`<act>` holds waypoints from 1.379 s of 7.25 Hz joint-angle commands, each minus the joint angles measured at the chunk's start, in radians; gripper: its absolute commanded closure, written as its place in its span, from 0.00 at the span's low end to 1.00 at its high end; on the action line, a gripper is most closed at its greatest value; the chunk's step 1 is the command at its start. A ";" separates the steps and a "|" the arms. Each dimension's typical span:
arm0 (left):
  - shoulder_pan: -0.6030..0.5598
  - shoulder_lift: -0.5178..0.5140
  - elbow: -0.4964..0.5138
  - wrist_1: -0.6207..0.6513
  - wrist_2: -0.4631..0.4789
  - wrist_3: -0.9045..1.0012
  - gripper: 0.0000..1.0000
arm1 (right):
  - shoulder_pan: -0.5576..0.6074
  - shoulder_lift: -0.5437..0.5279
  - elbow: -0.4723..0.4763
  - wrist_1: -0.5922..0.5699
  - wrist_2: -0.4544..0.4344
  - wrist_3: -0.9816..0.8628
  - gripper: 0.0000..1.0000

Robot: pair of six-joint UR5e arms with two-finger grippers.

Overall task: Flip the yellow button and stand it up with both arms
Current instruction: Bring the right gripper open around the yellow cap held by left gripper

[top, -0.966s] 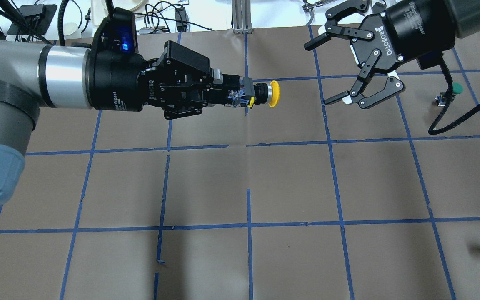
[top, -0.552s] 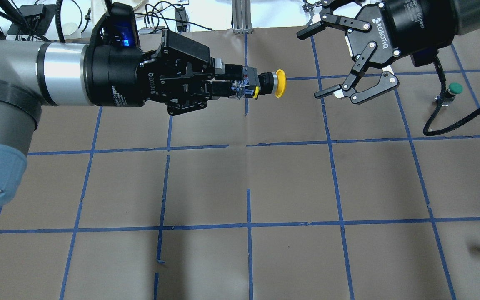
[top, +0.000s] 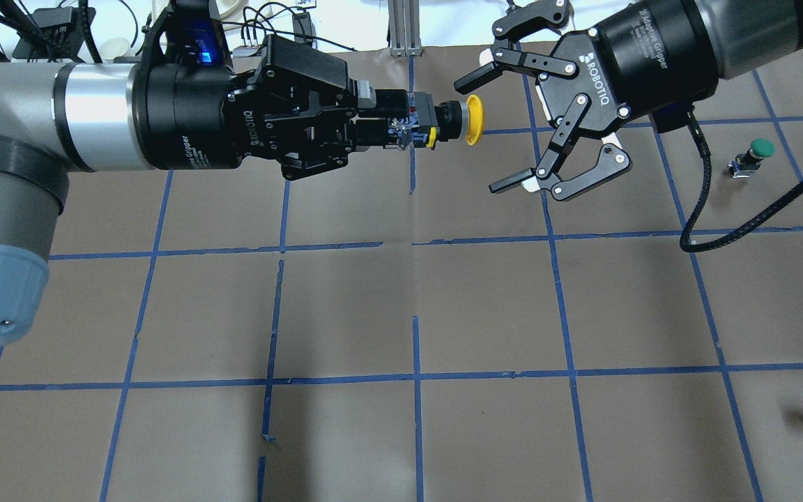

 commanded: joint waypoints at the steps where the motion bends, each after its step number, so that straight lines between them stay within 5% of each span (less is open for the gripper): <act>1: 0.000 0.000 0.000 0.002 -0.001 -0.002 0.82 | 0.000 -0.004 -0.003 0.004 0.034 0.003 0.00; 6: 0.000 0.006 -0.003 0.002 -0.001 -0.002 0.82 | -0.001 -0.011 0.001 0.009 0.074 0.008 0.03; 9: 0.000 0.008 -0.003 0.002 -0.001 -0.002 0.82 | -0.003 -0.010 0.003 0.018 0.074 0.008 0.55; 10: 0.000 0.008 -0.003 0.002 -0.001 -0.003 0.82 | -0.006 -0.011 0.003 0.017 0.074 0.007 0.65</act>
